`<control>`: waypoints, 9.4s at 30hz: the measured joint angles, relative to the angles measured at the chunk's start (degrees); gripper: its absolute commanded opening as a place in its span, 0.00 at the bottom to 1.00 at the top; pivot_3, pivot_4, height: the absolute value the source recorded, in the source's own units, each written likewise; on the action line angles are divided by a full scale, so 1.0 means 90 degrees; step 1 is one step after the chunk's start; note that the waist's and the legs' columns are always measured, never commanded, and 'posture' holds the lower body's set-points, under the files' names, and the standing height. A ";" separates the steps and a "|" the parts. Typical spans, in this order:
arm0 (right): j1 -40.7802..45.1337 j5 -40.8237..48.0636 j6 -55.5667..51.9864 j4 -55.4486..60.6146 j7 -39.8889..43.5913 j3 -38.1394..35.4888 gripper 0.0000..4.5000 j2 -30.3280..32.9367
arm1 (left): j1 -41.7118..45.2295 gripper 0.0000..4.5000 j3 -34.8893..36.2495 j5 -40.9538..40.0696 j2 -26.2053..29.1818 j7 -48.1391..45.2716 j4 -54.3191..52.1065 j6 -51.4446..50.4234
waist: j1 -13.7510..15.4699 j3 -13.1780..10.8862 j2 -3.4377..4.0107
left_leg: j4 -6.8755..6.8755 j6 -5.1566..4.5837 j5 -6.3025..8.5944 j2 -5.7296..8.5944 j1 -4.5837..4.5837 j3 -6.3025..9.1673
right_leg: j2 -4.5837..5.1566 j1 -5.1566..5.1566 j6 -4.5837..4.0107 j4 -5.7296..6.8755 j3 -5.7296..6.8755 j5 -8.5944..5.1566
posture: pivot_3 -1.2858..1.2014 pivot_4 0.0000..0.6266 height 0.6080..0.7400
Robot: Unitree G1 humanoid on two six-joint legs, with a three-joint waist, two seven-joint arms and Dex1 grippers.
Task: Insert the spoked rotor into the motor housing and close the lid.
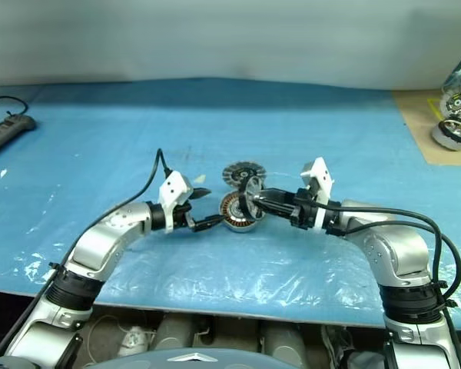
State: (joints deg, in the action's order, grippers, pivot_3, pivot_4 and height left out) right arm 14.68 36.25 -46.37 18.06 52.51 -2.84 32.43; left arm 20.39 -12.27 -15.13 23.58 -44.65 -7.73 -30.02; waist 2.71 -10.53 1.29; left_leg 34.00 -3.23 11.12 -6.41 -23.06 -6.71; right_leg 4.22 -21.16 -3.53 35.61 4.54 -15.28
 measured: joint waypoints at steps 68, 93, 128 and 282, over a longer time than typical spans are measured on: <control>0.0875 -0.0882 0.0511 -0.0863 0.0011 0.0889 0.67 0.0061 | -0.1228 1.00 0.0364 -0.0186 0.0955 -0.0639 -0.0302 0.0365 | -0.0021 -0.0001 -0.0001 | -0.0019 0.0002 -0.0002 0.0001 0.0000 -0.0003 | 0.0000 -0.0004 0.0000 -0.0008 0.0002 0.0000 | 0.52 0.24 1.00; 0.0842 -0.2058 0.1770 -0.1816 -0.0060 0.1747 0.01 -0.0288 | -0.1043 1.00 0.0506 0.0159 0.0313 -0.0295 0.0951 0.1680 | -0.0008 0.0003 -0.0009 | -0.0016 0.0005 -0.0001 0.0000 0.0036 -0.0006 | 0.0001 0.0030 0.0000 -0.0005 0.0000 0.0000 | 0.52 0.24 1.00; -0.2538 -0.0159 0.0004 0.0980 -0.1255 -0.0196 0.00 0.0288 | 0.5693 0.01 0.1477 0.0821 -0.1939 -0.2623 0.9160 0.3545 | 0.0143 -0.0020 -0.0049 | -0.0100 0.0000 -0.0001 0.0003 -0.0007 -0.0007 | 0.0003 -0.0003 0.0051 -0.0089 0.0014 0.0031 | 0.52 0.24 1.00; 0.2505 -0.1117 0.2874 -0.5416 -0.0335 0.0988 0.00 -0.0181 | 0.0878 0.01 0.0588 -0.0444 -0.0077 -0.3402 0.2082 0.1161 | -0.0021 -0.0029 -0.0041 | -0.0029 0.0017 -0.0025 -0.0016 -0.0016 -0.0035 | 0.0009 -0.0026 -0.0001 0.0015 0.0017 0.0005 | 0.52 0.24 1.00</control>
State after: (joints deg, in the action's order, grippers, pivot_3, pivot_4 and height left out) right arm 37.22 26.20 -20.50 -30.68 49.49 6.05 30.80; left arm 28.29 -6.98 -19.13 22.89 -75.28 11.01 -19.58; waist 2.52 -10.79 0.92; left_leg 33.74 -3.08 10.89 -6.55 -23.20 -7.03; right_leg 4.30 -21.39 -3.54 35.75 4.69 -15.24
